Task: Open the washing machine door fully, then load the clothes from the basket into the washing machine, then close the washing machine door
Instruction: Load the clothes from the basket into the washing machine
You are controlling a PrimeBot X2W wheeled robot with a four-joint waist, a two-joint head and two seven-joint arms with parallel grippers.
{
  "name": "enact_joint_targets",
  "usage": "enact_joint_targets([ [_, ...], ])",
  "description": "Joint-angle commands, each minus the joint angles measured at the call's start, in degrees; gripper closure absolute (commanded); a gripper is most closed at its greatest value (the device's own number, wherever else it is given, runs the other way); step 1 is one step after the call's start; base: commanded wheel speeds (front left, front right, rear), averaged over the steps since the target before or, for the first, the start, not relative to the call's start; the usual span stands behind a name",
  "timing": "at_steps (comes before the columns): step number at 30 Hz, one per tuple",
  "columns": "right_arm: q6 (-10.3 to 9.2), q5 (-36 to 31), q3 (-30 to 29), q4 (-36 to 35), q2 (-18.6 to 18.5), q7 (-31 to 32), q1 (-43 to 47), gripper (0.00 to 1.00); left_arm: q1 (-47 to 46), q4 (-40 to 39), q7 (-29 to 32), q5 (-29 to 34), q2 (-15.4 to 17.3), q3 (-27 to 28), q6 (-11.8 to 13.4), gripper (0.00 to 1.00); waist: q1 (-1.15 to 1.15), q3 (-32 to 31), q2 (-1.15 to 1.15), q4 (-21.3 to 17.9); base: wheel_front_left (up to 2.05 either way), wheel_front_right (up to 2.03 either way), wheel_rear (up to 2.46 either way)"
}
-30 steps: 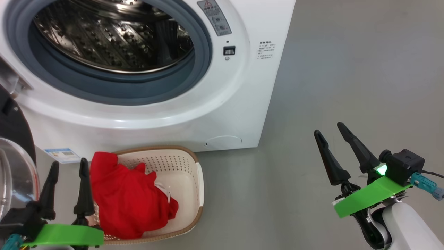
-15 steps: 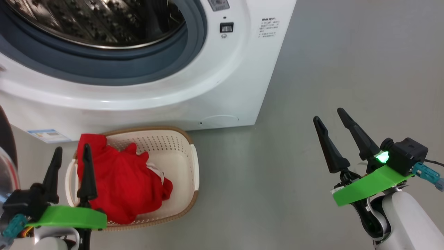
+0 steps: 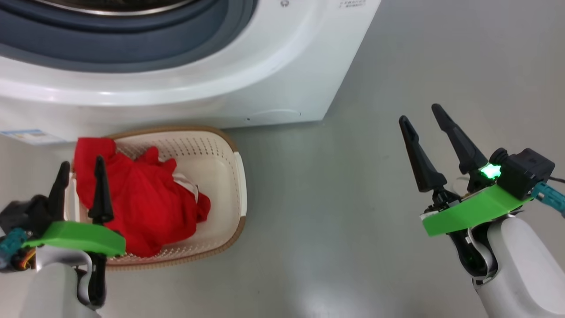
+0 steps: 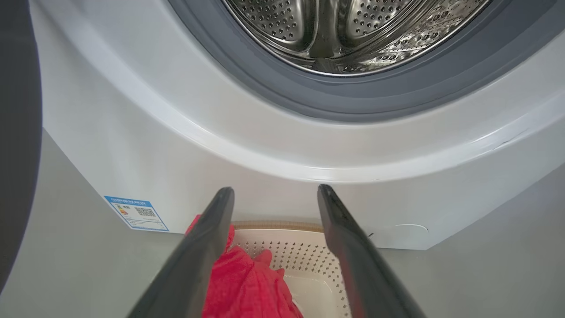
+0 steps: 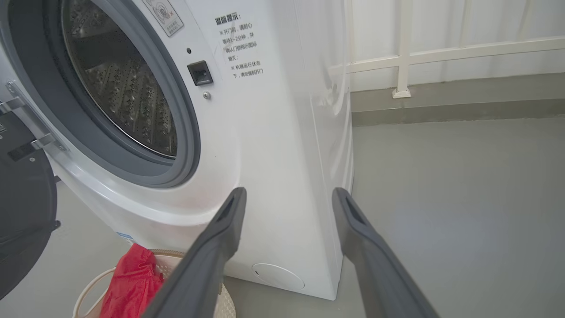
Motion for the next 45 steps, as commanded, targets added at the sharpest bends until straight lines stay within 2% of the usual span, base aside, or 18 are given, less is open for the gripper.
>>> enact_joint_targets([
  [1,0.09,-0.5,0.6,-1.7,-0.1,-0.7,-0.3,0.0,-1.4,0.2,-0.6,-0.3,2.1,1.8,-0.2,0.0,0.0,3.0,0.0,-0.3,0.0,0.0,0.0],
  [12,0.09,-1.2,0.0,-3.2,0.3,-0.7,-3.7,0.0,-10.9,14.5,-1.0,-1.7,3.0,1.8,-1.1,0.0,0.0,11.3,0.0,-1.0,0.0,0.0,0.0],
  [21,0.09,-1.6,-0.1,-4.0,1.0,-0.7,-6.0,0.0,-17.3,22.4,-1.0,-2.2,3.9,2.0,-1.5,0.0,0.0,16.8,0.0,-1.4,0.0,0.0,0.0],
  [35,0.09,-1.9,0.5,-4.5,2.2,-0.7,-8.3,0.0,-23.5,30.2,-1.0,-2.5,4.8,-0.4,-1.7,0.0,0.0,22.0,0.0,-2.8,0.0,0.0,0.0],
  [45,0.09,-1.9,0.5,-4.9,2.9,-0.7,-8.8,0.0,-28.1,38.7,-0.8,-4.0,6.6,-3.3,-1.7,0.0,0.0,24.6,0.0,-4.5,0.0,0.0,0.0],
])
